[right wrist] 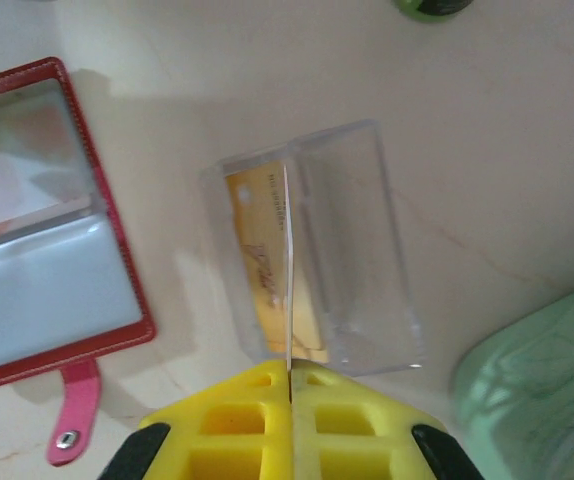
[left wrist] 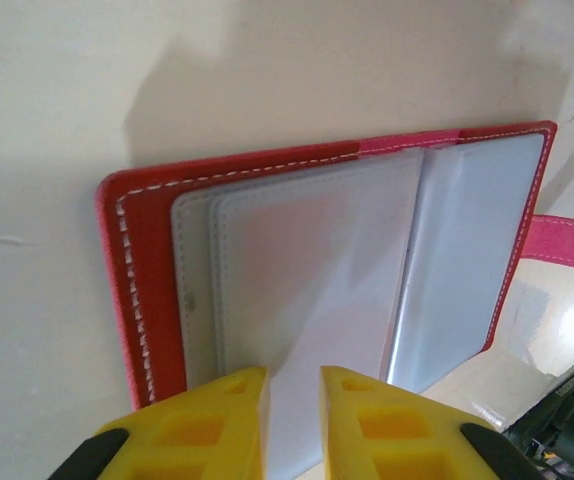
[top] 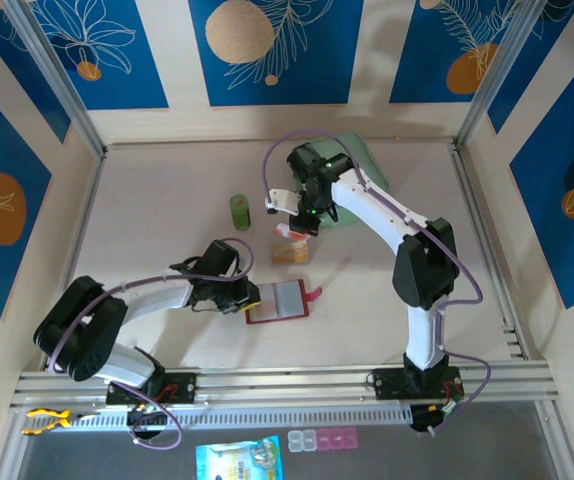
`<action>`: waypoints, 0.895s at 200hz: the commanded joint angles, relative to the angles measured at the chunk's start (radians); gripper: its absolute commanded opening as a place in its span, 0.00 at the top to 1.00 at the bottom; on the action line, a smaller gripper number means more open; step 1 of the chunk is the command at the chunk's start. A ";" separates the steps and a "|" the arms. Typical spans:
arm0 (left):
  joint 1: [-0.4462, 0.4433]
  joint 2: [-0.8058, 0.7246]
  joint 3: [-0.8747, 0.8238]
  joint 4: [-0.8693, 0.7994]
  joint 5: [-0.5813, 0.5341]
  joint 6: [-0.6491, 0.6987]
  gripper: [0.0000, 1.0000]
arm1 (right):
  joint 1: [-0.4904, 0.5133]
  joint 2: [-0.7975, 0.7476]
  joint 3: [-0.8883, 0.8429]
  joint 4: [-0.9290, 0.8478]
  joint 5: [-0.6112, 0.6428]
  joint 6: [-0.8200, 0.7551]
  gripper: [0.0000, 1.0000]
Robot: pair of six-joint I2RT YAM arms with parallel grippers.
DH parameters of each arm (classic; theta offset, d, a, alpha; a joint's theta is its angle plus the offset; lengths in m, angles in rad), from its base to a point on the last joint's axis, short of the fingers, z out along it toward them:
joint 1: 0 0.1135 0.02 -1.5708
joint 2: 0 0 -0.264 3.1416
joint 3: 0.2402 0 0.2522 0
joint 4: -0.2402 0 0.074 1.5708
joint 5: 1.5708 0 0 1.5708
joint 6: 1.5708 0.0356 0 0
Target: Take the credit cards out of the card holder
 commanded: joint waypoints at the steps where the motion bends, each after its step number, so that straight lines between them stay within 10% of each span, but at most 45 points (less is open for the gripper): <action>1: -0.005 -0.026 0.041 -0.064 -0.024 0.019 0.80 | -0.014 0.052 0.106 -0.093 -0.047 -0.096 1.00; 154: 0.009 -0.049 0.051 -0.103 -0.039 0.028 0.79 | -0.030 0.213 0.155 -0.115 -0.072 -0.155 1.00; 179: 0.009 -0.043 0.057 -0.101 -0.036 0.029 0.79 | -0.030 0.211 0.163 -0.102 -0.065 -0.140 0.85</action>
